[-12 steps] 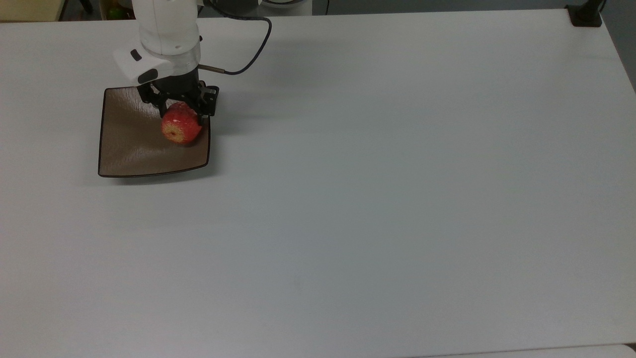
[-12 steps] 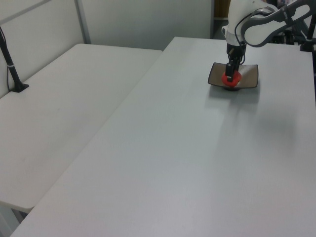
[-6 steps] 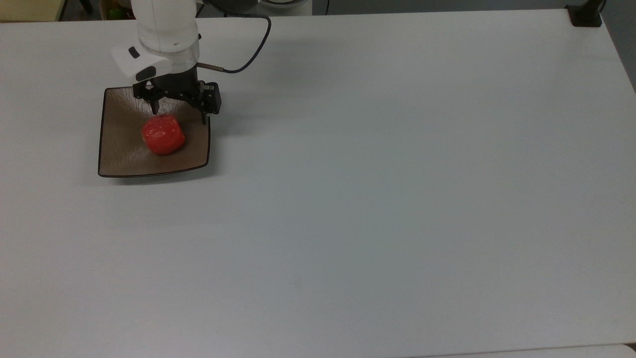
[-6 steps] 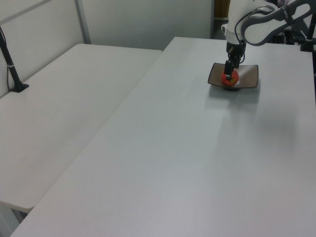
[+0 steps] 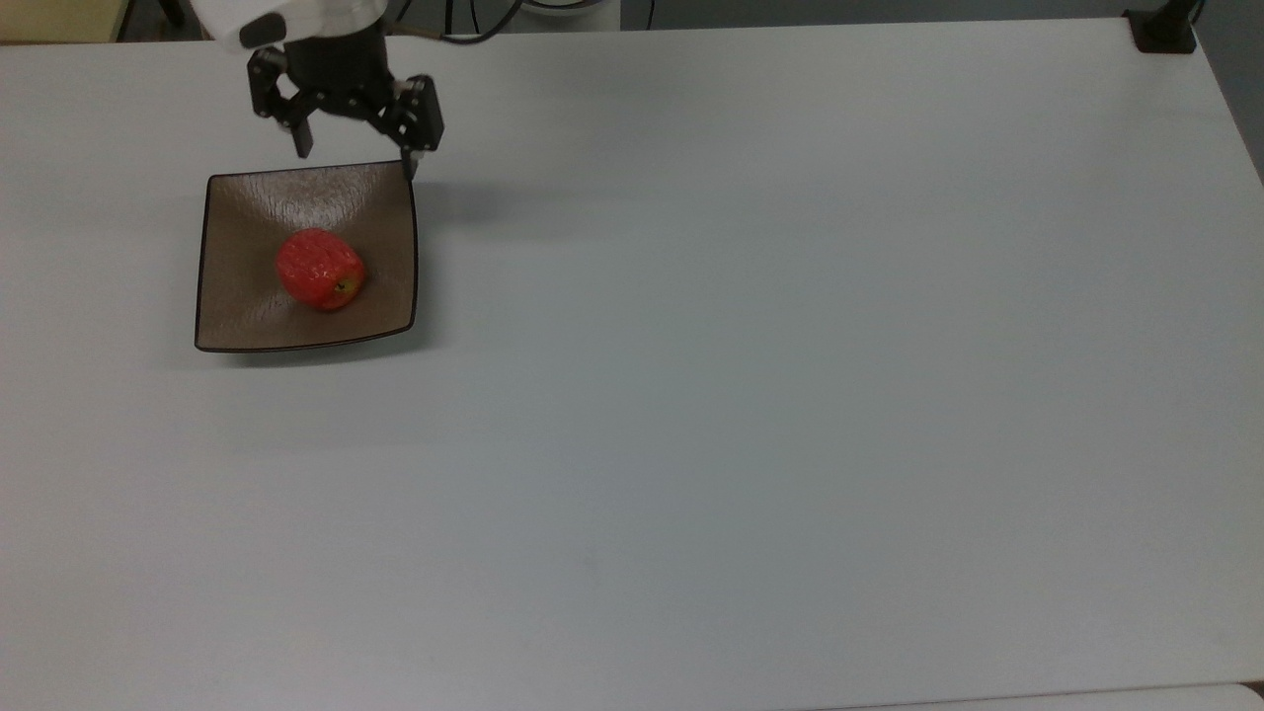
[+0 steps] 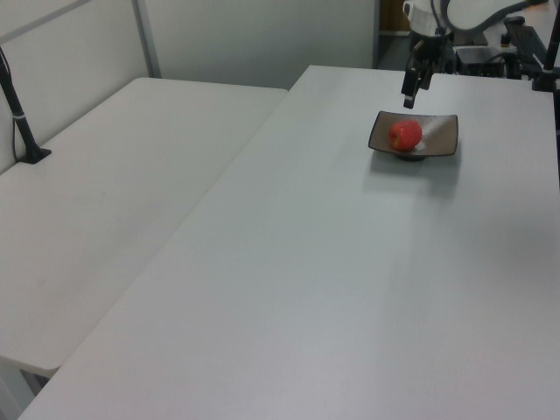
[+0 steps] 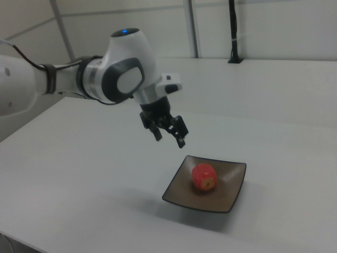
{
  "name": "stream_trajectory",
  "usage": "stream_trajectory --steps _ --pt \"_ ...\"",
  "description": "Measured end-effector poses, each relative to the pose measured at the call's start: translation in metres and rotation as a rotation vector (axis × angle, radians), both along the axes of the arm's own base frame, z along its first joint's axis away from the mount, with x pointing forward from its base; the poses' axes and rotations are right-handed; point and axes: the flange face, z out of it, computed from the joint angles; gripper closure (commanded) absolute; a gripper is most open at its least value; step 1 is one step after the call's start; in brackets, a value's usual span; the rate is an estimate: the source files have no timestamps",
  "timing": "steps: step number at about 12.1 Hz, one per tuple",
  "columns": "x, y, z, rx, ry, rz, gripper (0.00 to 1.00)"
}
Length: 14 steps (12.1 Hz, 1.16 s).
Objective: Apples placed on a ceramic plate
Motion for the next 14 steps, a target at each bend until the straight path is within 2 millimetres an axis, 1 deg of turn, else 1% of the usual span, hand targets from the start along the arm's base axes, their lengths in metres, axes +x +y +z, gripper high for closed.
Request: stream_trajectory --steps 1,3,5,8,9,10,14 --pt "-0.005 0.016 0.009 0.012 0.015 0.019 0.0" --pt "-0.013 0.058 0.015 0.019 0.063 0.086 0.0" --pt "-0.019 0.1 0.017 0.052 0.086 0.154 0.0" --pt "-0.024 0.147 0.015 0.09 0.097 0.231 0.0" --pt "-0.026 0.156 0.014 0.093 0.099 0.241 0.0" --pt "-0.026 0.159 0.014 0.095 0.101 0.245 0.0" --pt "-0.026 0.157 0.013 0.095 0.101 0.242 0.0"
